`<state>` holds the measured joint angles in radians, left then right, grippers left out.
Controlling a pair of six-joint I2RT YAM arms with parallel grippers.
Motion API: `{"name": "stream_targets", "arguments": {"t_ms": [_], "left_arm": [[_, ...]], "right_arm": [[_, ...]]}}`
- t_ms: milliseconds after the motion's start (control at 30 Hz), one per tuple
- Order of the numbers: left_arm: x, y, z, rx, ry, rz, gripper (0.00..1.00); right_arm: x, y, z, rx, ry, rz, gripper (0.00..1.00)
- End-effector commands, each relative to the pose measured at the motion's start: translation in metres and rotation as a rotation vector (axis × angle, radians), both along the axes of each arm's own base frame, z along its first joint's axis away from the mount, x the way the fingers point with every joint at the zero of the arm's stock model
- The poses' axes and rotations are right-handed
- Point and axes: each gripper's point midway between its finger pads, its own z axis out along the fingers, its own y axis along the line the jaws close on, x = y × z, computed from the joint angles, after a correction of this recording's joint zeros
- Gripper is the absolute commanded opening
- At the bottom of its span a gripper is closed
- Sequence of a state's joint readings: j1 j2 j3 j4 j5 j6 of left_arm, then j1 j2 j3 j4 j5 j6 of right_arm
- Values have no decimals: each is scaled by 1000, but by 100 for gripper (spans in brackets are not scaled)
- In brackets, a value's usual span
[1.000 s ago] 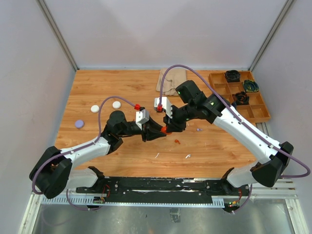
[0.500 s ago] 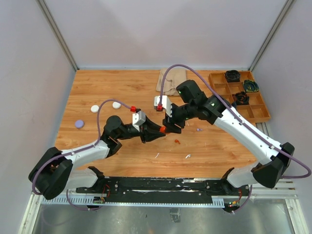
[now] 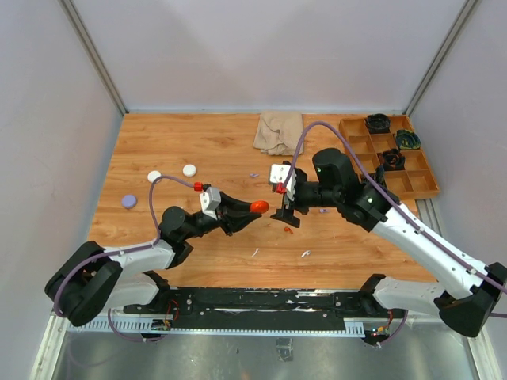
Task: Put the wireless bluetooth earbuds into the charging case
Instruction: Pick up the charging case at the center of the board, then open the charging case.
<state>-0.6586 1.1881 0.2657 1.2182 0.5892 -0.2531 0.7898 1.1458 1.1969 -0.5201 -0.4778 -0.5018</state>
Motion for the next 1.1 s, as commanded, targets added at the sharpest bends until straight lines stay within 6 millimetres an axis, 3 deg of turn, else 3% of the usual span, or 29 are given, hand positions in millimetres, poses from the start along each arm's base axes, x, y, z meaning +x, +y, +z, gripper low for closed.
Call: {"name": "stream_targets", "arguments": {"t_ms": [0,267,633,1067], "left_arm": [[-2,6,27,-100,-97,34,0],[-13,0,26,-109,-136,-45,0],[-18,-1,25,-92,-162,-69,0],[-17,-2,12,10,-180,-63,0]], "right_arm": [[4,17,26,147,-131,-3,88],[11,25,22,171,-177,-23,91],[23,19,23,166,-218,-91,91],[26,9,49,226,-276,-151,92]]}}
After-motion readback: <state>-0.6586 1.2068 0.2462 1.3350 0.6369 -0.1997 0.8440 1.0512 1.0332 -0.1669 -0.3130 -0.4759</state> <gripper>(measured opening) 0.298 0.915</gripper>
